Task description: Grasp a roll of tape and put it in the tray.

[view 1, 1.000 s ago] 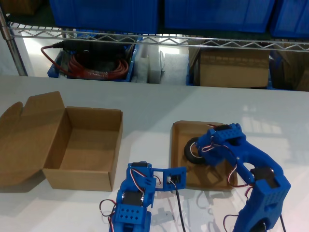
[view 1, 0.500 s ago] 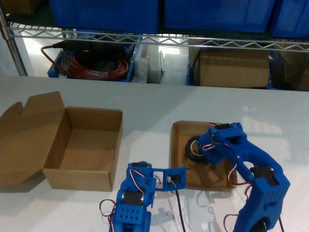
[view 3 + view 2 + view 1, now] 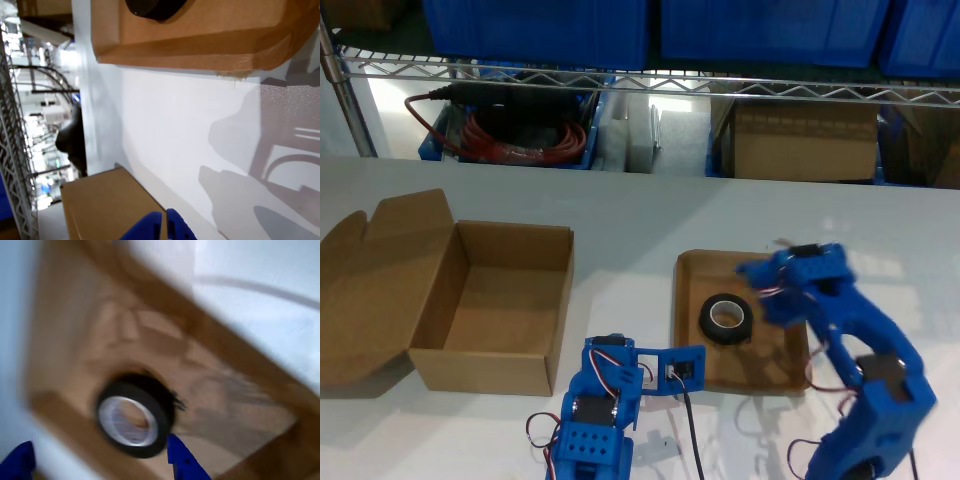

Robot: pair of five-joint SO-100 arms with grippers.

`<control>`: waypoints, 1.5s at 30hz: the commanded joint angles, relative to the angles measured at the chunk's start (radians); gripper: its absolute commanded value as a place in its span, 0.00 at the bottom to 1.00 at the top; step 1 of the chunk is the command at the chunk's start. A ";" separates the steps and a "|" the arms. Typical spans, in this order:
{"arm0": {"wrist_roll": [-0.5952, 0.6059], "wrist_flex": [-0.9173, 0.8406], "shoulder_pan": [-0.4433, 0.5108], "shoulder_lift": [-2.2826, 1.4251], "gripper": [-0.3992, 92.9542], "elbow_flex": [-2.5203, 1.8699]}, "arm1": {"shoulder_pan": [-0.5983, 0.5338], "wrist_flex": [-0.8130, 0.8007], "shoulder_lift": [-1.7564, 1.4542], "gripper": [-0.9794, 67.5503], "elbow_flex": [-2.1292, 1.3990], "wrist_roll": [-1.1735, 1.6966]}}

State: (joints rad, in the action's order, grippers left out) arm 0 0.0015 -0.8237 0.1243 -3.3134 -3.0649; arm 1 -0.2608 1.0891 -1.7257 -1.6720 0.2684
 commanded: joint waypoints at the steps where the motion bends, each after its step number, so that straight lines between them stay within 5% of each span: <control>1: 0.003 0.014 -0.012 -0.009 0.01 -0.031 | 0.183 -0.094 -0.293 0.19 -0.048 -0.041; 2: 0.003 0.014 -0.012 -0.009 0.01 -0.031 | 0.245 -0.184 -0.364 0.04 -0.120 -0.069; 3: 0.003 0.014 -0.012 -0.009 0.01 -0.031 | 0.305 -0.281 -0.433 0.02 -0.215 -0.092; 9: 0.003 0.014 -0.012 -0.009 0.01 -0.031 | 0.459 -0.710 -0.762 0.01 -0.888 0.132; 14: 0.003 0.014 -0.012 -0.009 0.01 -0.031 | 0.500 -0.838 -0.963 0.01 -1.246 0.040; 23: 0.003 0.014 -0.012 -0.009 0.01 -0.031 | 0.457 -0.351 -1.209 0.01 -1.269 0.048; 38: 0.005 0.014 -0.012 -0.009 0.01 -0.031 | 0.302 0.129 -1.563 0.01 -1.278 0.129; 45: 0.005 0.014 -0.012 -0.009 0.01 -0.031 | 0.249 0.158 -1.563 0.01 -1.272 0.147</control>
State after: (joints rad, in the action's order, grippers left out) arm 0 0.0015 -0.8237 0.1243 -3.3134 -3.0649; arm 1 0.0123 1.2441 -3.2843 -2.9821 0.4080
